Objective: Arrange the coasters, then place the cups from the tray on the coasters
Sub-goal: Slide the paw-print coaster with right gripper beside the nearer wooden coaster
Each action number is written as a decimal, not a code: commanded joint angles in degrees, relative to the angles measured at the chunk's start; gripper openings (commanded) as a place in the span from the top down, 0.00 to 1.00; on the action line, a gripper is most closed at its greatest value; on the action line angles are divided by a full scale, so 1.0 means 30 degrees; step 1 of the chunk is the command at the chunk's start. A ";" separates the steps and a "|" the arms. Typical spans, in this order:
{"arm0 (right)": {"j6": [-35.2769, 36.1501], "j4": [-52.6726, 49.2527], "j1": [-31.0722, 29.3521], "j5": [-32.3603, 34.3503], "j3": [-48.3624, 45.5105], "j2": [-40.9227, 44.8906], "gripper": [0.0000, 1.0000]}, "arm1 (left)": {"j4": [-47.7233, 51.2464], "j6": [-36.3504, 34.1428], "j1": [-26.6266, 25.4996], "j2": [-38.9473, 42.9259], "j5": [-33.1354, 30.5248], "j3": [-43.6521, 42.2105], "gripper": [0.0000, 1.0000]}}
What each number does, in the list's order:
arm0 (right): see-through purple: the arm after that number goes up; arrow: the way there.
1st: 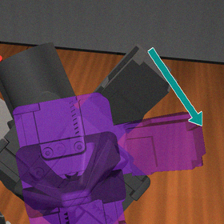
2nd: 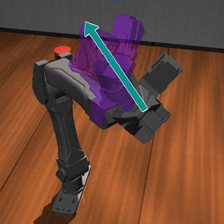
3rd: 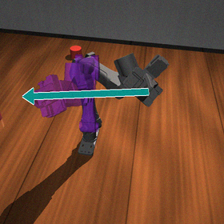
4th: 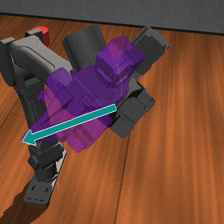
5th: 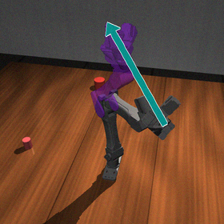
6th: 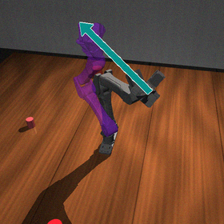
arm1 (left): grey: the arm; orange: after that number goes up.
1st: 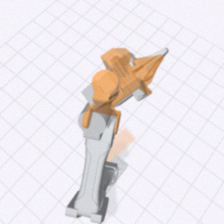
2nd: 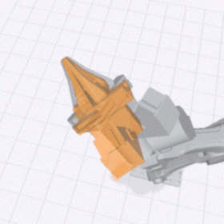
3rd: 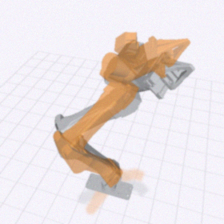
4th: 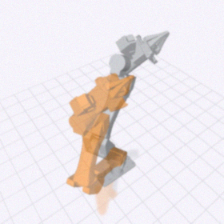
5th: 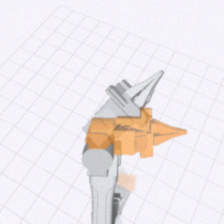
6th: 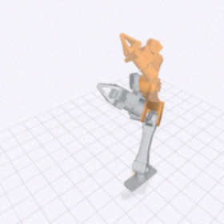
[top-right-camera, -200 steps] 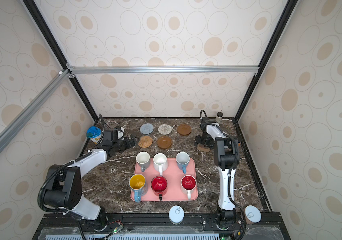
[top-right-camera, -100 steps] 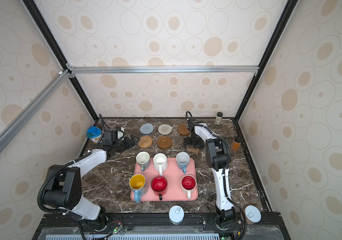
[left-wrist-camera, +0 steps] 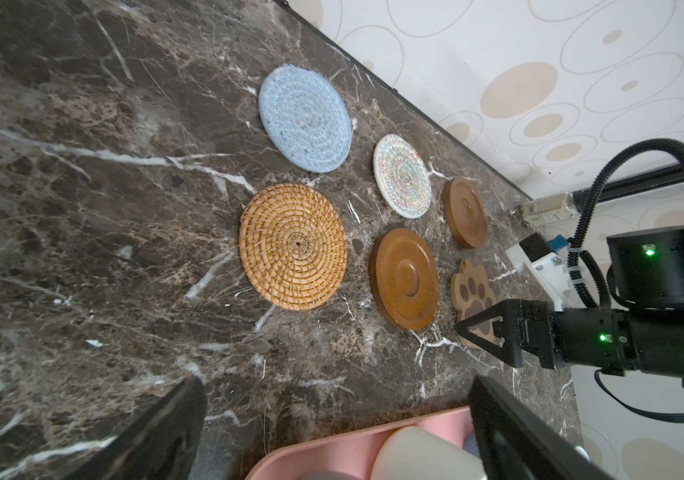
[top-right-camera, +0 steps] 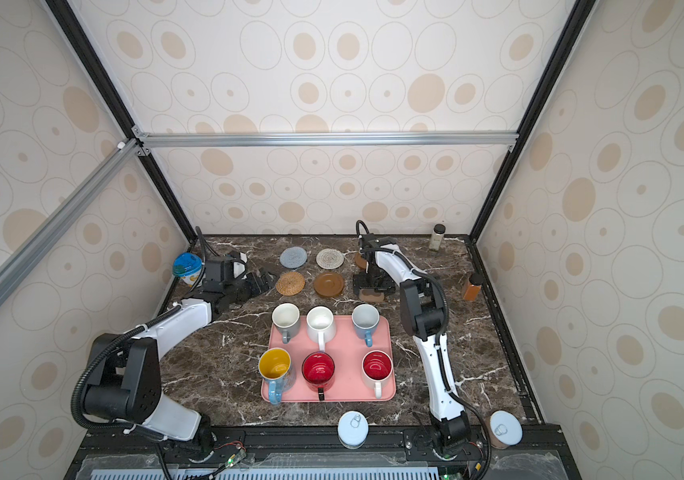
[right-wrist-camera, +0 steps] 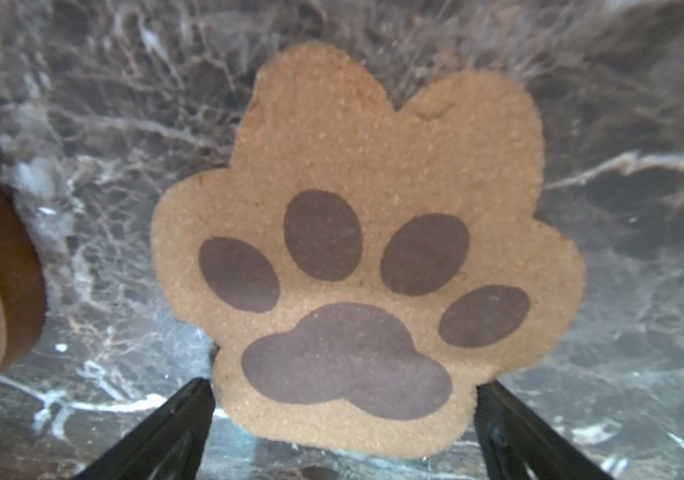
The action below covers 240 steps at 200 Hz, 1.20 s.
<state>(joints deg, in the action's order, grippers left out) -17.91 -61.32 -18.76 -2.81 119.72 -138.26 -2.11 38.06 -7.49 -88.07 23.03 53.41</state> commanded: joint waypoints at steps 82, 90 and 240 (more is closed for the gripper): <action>-0.0152 -0.3177 0.0077 -0.1877 0.3326 -0.1572 0.02 | -0.0164 -0.0061 0.0122 0.0046 0.0156 0.0272 0.00; -0.0124 -0.3274 0.0122 -0.1847 0.3437 -0.1609 0.01 | -0.0164 -0.0087 0.0107 0.0032 0.0165 0.0296 0.00; -0.0181 -0.2976 0.1761 -0.2421 0.2861 0.1175 0.01 | -0.0325 -0.0118 0.0180 0.0089 0.0104 -0.0016 0.00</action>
<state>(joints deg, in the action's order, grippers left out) -18.24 -70.06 -15.03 -11.70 129.45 -140.70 -2.15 38.04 -7.44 -88.07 23.07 53.34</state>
